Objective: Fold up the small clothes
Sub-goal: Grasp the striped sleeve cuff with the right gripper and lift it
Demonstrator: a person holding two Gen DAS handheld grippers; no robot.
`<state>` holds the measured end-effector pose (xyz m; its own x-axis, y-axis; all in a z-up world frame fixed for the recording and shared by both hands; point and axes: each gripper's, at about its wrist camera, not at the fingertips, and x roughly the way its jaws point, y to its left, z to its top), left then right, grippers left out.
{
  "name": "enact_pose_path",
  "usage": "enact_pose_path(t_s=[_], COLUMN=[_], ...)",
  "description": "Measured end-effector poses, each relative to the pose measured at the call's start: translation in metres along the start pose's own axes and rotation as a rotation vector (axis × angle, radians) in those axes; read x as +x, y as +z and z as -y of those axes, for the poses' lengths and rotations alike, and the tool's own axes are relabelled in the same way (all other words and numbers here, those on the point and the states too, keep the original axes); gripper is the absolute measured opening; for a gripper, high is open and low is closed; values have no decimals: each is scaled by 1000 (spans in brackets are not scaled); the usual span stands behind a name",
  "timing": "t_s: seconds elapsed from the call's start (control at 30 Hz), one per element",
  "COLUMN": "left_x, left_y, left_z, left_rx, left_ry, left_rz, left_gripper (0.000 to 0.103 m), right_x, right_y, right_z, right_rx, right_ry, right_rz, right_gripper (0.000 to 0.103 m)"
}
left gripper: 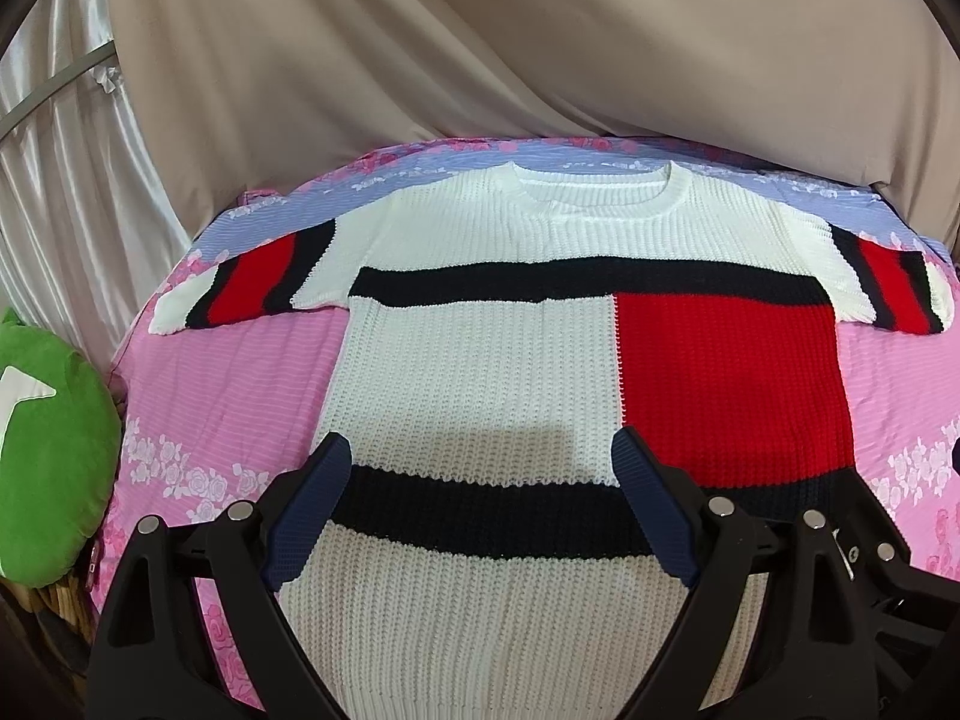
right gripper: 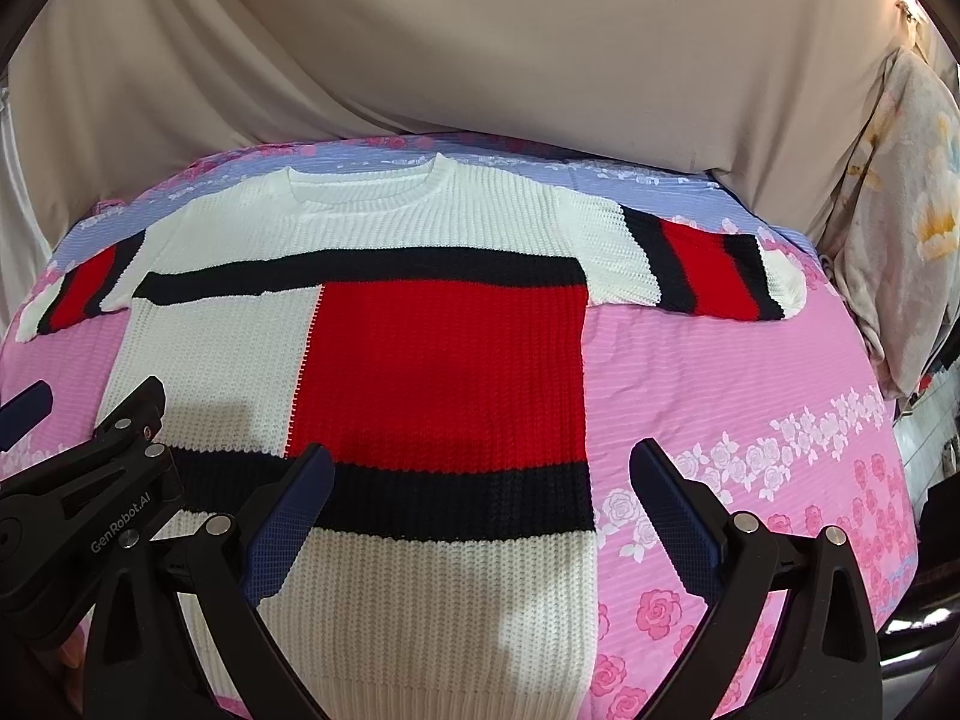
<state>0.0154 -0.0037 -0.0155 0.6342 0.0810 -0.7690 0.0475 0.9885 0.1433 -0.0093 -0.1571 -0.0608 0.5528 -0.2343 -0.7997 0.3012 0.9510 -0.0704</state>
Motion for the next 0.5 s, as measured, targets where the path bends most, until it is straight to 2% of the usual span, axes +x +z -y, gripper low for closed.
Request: enact_pose_path(t_s=[0.3, 0.4, 0.43, 0.5], left_x=[9, 15, 16, 17], left_y=[2, 3, 4, 7], left_z=[4, 6, 6, 4], left_rx=[6, -8, -18, -44], left_ry=[3, -29, -40, -45], left_rz=[-15, -32, -41, -42], left_gripper=[86, 88, 89, 89], right_x=[8, 18, 28, 43], right_y=[2, 2, 3, 5], right_z=[2, 9, 16, 37], right_rx=[8, 30, 52, 101], right_ry=[5, 47, 83, 100], right_rz=[-18, -46, -71, -97], right_gripper=[98, 98, 98, 95])
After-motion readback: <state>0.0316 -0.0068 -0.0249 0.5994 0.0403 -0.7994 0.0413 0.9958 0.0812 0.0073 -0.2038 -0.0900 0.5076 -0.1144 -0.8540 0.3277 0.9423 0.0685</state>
